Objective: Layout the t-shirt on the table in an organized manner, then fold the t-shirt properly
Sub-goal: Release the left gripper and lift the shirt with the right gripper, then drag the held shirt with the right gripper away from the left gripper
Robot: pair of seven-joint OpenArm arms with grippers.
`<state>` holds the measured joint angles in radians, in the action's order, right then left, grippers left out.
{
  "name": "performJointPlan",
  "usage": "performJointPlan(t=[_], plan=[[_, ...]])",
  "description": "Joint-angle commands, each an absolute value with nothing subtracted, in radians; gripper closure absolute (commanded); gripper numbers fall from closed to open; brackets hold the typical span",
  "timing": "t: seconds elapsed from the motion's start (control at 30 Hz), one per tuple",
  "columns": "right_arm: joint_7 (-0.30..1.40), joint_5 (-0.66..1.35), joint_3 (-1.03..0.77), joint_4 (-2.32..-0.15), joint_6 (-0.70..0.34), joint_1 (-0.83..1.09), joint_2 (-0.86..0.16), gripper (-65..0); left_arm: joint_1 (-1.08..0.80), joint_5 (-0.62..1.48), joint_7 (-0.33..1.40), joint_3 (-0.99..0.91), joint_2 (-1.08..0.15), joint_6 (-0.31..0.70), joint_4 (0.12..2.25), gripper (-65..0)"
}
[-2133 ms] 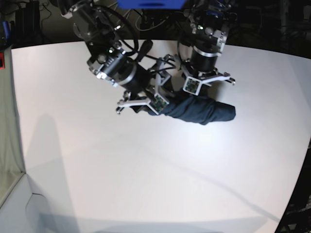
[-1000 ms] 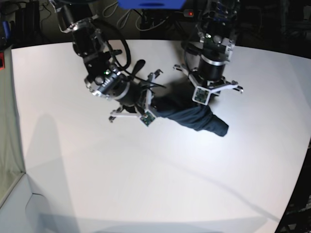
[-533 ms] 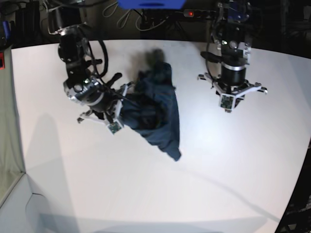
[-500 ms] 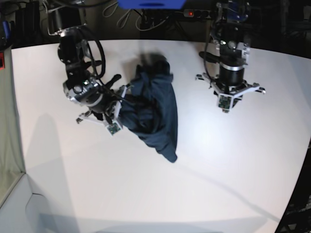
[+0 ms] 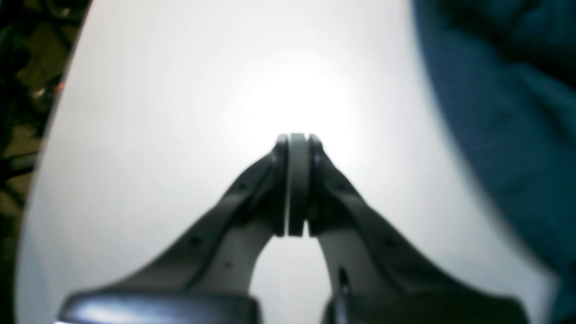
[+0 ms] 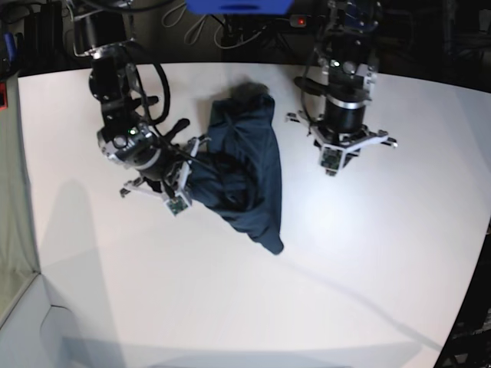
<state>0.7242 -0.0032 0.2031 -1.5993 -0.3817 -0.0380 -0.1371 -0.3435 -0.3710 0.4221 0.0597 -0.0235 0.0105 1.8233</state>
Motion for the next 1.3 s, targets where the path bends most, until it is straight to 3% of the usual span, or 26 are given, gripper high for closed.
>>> performJointPlan(t=[0.0, 0.2, 0.37, 0.67, 0.83, 1.27], plan=[[0.708, 0.001, 0.202, -1.623, -0.383, -0.056, -0.136, 0.0, -0.344, -0.374, 0.401, 0.082, -0.005, 0.005, 1.839, -0.6], [0.71, 0.001, 0.203, -1.624, -0.383, -0.059, -0.136, 0.0, -0.346, -0.378, 0.409, 0.211, 0.065, 0.004, 1.836, -0.6], [0.711, 0.001, 0.205, -1.678, -0.384, -0.053, -0.137, -1.0, -0.354, -0.378, 0.409, 0.286, 0.059, 0.002, 1.702, -0.5], [0.826, 0.005, 0.208, -1.86, -0.384, -0.05, -0.134, -25.0, -0.354, -0.383, 0.403, 0.292, 0.051, 0.002, 1.606, -0.5], [0.858, 0.005, 0.298, -1.86, -0.384, -0.05, -0.134, -36.0, -0.352, -0.377, 0.403, 0.292, 0.031, -0.002, 1.606, -0.5], [0.849, 0.005, 0.346, -1.699, -0.383, -0.128, -0.093, -38.1, -0.354, -0.377, 0.403, 0.292, 0.03, -0.002, 1.604, -0.5]])
